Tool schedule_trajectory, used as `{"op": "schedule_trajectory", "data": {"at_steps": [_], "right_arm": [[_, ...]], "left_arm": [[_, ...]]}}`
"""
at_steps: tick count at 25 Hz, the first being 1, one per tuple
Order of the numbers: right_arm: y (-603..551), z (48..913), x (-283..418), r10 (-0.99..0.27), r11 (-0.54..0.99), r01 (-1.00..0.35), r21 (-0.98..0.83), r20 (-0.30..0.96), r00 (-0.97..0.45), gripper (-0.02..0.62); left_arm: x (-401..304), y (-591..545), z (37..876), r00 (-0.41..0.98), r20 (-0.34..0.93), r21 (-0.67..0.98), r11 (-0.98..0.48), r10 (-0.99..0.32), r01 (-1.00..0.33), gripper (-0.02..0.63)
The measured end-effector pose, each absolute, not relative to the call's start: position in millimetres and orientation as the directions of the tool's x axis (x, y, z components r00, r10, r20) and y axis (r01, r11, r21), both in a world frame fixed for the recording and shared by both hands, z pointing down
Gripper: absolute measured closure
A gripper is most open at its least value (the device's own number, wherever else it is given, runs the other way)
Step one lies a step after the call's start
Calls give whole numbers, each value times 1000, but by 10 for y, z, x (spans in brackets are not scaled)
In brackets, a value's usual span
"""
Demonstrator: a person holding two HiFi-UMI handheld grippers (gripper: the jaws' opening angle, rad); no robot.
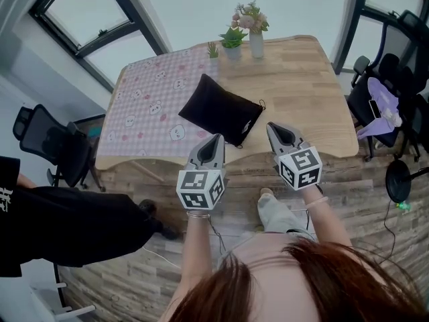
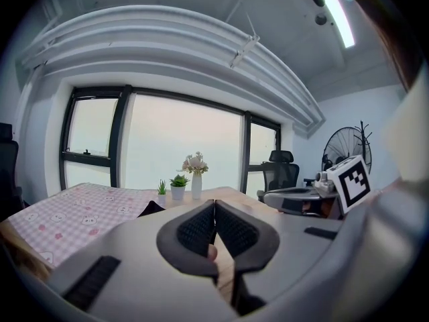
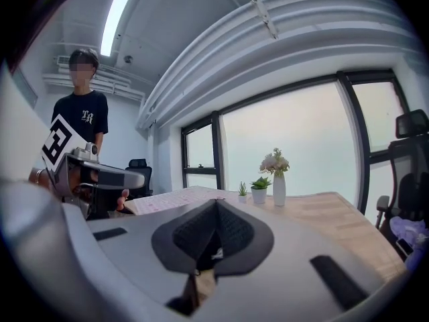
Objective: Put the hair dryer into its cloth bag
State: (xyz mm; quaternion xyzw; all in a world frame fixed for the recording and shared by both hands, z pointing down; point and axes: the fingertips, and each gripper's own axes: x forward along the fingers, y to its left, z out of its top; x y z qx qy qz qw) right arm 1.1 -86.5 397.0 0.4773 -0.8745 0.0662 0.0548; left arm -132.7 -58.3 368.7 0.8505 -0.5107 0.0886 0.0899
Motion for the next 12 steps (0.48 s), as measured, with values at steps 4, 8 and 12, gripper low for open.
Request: {"op": "schedule_trajectory", "data": {"at_steps": [4,8,12], "right_arm": [[-691,3859,33,-835,531,-845,-57,133,-534,595],[-536,3724,32,-844,522,-851,-47,116,-524,595],[-358,3565,3,-849,520,-854,-17,104,-519,595]], "left_arm": [[-1300,-446,3584,461,225,35,-465,-859,-884,594],[-1317,-294,3482,451,208,11,-459,-868,-889,594],[-1340,-108,3372,442,192,-4,-451,-876,-893,594]]}}
